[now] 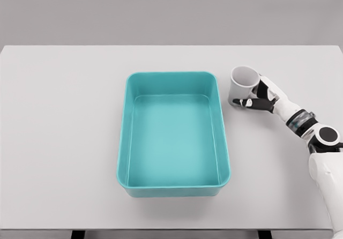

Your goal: Put the paper cup into the basket with your right arm

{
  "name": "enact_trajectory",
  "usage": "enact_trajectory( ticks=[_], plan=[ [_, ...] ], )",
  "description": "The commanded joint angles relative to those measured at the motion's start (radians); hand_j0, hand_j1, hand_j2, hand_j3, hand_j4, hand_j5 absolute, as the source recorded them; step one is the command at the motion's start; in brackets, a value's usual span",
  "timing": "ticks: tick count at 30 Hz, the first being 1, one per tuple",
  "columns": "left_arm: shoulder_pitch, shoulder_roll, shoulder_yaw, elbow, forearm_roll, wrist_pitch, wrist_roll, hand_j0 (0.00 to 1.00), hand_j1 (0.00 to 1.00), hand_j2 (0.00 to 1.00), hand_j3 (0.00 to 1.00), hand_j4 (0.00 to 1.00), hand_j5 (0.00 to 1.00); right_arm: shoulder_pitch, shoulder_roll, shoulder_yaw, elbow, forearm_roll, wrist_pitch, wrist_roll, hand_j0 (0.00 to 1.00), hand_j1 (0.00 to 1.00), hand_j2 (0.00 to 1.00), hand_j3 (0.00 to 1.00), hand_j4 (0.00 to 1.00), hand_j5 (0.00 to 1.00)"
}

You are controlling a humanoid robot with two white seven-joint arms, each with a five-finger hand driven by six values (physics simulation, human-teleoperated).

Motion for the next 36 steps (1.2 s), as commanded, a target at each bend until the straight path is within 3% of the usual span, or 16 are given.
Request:
enact_trajectory(
  ticks=[1, 13, 29, 36],
  plan=[
    [0.000, 0.000, 0.000, 0.000, 0.000, 0.000, 0.000, 1.00, 1.00, 1.00, 1.00, 1.00, 1.00, 0.000, -0.002, 0.002, -0.005, -0.004, 0.000, 0.000, 0.66, 0.66, 0.66, 0.66, 0.66, 0.66],
    [0.000, 0.000, 0.000, 0.000, 0.000, 0.000, 0.000, 1.00, 1.00, 1.00, 1.00, 1.00, 1.00, -0.002, -0.022, -0.002, -0.062, 0.007, -0.037, 0.000, 0.58, 0.58, 0.58, 0.58, 0.58, 0.58],
    [0.000, 0.000, 0.000, 0.000, 0.000, 0.000, 0.000, 1.00, 1.00, 1.00, 1.00, 1.00, 1.00, 0.041, -0.068, -0.001, -0.307, 0.011, -0.146, 0.000, 0.57, 0.57, 0.57, 0.57, 0.57, 0.57],
    [0.000, 0.000, 0.000, 0.000, 0.000, 0.000, 0.000, 1.00, 1.00, 1.00, 1.00, 1.00, 1.00, 0.044, -0.067, 0.013, -0.398, 0.088, -0.195, 0.000, 0.57, 0.57, 0.57, 0.57, 0.57, 0.57]
  ],
)
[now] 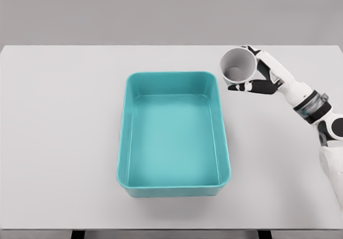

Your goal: Put the paper cup into the basket with your right arm

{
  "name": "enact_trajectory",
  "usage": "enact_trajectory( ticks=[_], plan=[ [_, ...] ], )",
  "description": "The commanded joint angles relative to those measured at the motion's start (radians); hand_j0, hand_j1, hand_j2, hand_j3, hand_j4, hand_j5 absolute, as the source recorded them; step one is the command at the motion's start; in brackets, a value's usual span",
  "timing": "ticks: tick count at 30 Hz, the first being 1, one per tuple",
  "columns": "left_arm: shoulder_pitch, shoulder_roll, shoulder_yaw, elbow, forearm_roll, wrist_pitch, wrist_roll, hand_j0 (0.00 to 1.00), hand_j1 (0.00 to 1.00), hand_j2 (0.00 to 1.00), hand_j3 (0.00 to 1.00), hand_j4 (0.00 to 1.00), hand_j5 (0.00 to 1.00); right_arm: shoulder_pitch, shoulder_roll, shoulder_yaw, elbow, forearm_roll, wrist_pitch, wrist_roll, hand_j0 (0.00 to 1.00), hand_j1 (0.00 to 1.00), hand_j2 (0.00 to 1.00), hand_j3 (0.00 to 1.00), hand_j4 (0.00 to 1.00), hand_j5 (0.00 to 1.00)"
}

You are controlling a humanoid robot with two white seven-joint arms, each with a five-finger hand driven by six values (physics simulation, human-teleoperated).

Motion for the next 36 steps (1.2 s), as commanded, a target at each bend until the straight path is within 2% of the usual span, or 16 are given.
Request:
enact_trajectory(
  ticks=[1, 4, 7, 11, 14, 22, 28, 36],
  plan=[
    [0.000, 0.000, 0.000, 0.000, 0.000, 0.000, 0.000, 1.00, 1.00, 1.00, 1.00, 1.00, 1.00, 0.000, -0.001, 0.011, -0.029, 0.021, -0.026, 0.000, 0.57, 0.57, 0.57, 0.57, 0.57, 0.57],
    [0.000, 0.000, 0.000, 0.000, 0.000, 0.000, 0.000, 1.00, 1.00, 1.00, 1.00, 1.00, 1.00, 0.002, -0.001, 0.028, -0.054, 0.052, -0.079, 0.000, 0.57, 0.57, 0.57, 0.57, 0.57, 0.57],
    [0.000, 0.000, 0.001, 0.000, 0.000, 0.000, 0.000, 1.00, 1.00, 1.00, 1.00, 1.00, 1.00, -0.002, 0.004, 0.058, -0.094, 0.121, -0.081, 0.000, 0.57, 0.57, 0.57, 0.57, 0.57, 0.57],
    [0.000, 0.000, 0.000, 0.000, 0.000, 0.000, 0.000, 1.00, 1.00, 1.00, 1.00, 1.00, 1.00, -0.008, 0.001, 0.092, -0.101, 0.150, -0.118, 0.000, 0.57, 0.57, 0.57, 0.57, 0.57, 0.57],
    [0.000, 0.000, 0.000, 0.000, 0.000, 0.000, 0.000, 1.00, 1.00, 1.00, 1.00, 1.00, 1.00, -0.014, -0.001, 0.120, -0.135, 0.196, -0.122, 0.000, 0.57, 0.57, 0.57, 0.57, 0.57, 0.57],
    [0.000, 0.000, 0.001, 0.000, 0.000, 0.000, 0.000, 1.00, 1.00, 1.00, 1.00, 1.00, 1.00, -0.026, -0.077, 0.173, -0.230, 0.217, -0.121, 0.000, 0.57, 0.57, 0.57, 0.57, 0.57, 0.57],
    [0.000, 0.000, 0.000, 0.000, 0.000, 0.000, 0.000, 1.00, 1.00, 1.00, 1.00, 1.00, 1.00, -0.133, -0.139, 0.324, -0.242, 0.216, -0.110, 0.000, 0.57, 0.57, 0.57, 0.57, 0.57, 0.57],
    [0.000, 0.000, 0.000, 0.000, 0.000, 0.000, 0.000, 1.00, 1.00, 1.00, 1.00, 1.00, 1.00, -0.181, -0.186, 0.410, -0.235, 0.217, -0.108, 0.000, 0.57, 0.57, 0.57, 0.57, 0.57, 0.57]
  ],
)
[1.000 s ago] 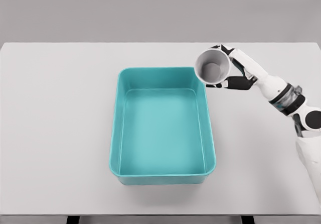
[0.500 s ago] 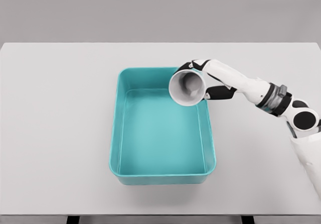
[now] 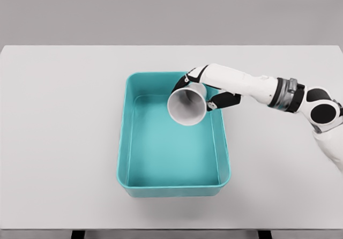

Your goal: Put the paper cup into the basket with your right arm

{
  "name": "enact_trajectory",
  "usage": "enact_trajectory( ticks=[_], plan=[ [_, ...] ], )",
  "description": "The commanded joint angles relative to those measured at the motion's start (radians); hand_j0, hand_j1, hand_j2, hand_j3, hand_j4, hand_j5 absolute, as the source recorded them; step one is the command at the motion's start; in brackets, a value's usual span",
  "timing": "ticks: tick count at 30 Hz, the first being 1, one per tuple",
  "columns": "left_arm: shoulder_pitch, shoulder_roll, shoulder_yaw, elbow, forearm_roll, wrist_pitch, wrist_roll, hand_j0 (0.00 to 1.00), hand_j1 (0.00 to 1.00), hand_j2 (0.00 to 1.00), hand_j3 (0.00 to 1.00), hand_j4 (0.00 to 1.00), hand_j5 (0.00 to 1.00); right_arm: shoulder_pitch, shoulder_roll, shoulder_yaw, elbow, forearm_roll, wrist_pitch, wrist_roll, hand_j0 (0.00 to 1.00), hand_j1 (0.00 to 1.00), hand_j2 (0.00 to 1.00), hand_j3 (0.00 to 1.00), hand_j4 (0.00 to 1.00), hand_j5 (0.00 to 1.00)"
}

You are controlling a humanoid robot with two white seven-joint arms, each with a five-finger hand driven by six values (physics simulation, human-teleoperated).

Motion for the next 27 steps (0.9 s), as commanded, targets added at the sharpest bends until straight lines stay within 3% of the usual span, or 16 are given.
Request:
enact_trajectory(
  ticks=[1, 7, 10, 11, 22, 27],
  plan=[
    [0.000, 0.000, -0.001, 0.000, 0.000, 0.000, 0.000, 1.00, 1.00, 1.00, 1.00, 1.00, 1.00, -0.002, -0.025, 0.051, 0.001, -0.007, 0.003, 0.000, 0.57, 0.57, 0.57, 0.57, 0.57, 0.57],
    [0.000, 0.000, -0.001, 0.000, 0.000, 0.000, 0.000, 1.00, 1.00, 1.00, 1.00, 1.00, 1.00, -0.058, -0.060, 0.134, 0.011, -0.006, 0.003, 0.000, 0.58, 0.58, 0.58, 0.58, 0.58, 0.58],
    [0.000, 0.000, -0.001, 0.000, 0.000, 0.001, 0.000, 1.00, 1.00, 1.00, 1.00, 1.00, 1.00, -0.071, -0.054, 0.134, 0.011, -0.004, 0.007, 0.000, 0.88, 0.88, 0.88, 0.88, 0.88, 0.88],
    [0.000, 0.000, -0.001, 0.000, 0.000, 0.000, 0.000, 1.00, 1.00, 1.00, 1.00, 1.00, 1.00, -0.071, -0.054, 0.132, 0.008, -0.006, 0.016, 0.000, 0.91, 0.91, 0.91, 0.91, 0.91, 0.91],
    [0.000, 0.000, -0.001, 0.000, 0.000, 0.000, 0.000, 1.00, 1.00, 1.00, 1.00, 1.00, 1.00, -0.086, -0.080, 0.118, -0.025, -0.015, 0.024, 0.000, 0.94, 0.94, 0.94, 0.94, 0.94, 0.94],
    [0.000, 0.000, -0.001, 0.000, 0.000, 0.000, 0.000, 1.00, 1.00, 1.00, 1.00, 1.00, 1.00, -0.020, -0.083, -0.085, -0.043, -0.053, 0.033, 0.000, 0.98, 0.98, 0.98, 0.98, 0.98, 0.98]
  ],
)
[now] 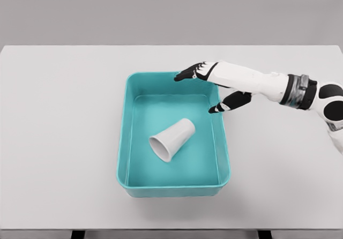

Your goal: Put the paper cup into the basket with your right arm

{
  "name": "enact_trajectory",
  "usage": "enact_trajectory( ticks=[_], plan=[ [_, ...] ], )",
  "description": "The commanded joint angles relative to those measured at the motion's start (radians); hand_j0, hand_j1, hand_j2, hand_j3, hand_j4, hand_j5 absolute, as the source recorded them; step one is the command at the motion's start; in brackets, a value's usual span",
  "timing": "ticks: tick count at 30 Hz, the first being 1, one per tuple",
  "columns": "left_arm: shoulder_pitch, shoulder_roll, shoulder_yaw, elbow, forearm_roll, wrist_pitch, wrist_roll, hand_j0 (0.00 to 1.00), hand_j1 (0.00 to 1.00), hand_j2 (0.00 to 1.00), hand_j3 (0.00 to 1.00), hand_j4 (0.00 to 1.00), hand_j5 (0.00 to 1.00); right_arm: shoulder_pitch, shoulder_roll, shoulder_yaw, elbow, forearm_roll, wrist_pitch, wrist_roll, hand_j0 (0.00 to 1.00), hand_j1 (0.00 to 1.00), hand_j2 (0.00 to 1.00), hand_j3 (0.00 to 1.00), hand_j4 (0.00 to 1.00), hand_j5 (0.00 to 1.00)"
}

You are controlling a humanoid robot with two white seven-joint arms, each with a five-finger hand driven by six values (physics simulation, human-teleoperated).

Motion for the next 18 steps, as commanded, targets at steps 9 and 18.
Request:
enact_trajectory(
  ticks=[9, 18],
  plan=[
    [0.000, 0.000, 0.000, 0.000, 0.000, 0.000, 0.000, 1.00, 1.00, 1.00, 1.00, 1.00, 1.00, 0.192, -0.183, -0.269, -0.069, -0.185, 0.006, -0.001, 0.99, 0.99, 0.99, 0.99, 0.99, 0.99],
    [0.000, 0.000, 0.000, 0.000, -0.002, 0.000, -0.002, 1.00, 1.00, 1.00, 1.00, 1.00, 1.00, 0.252, -0.237, -0.306, -0.076, -0.185, 0.004, -0.001, 0.99, 0.99, 0.99, 0.99, 0.99, 0.99]
  ],
)
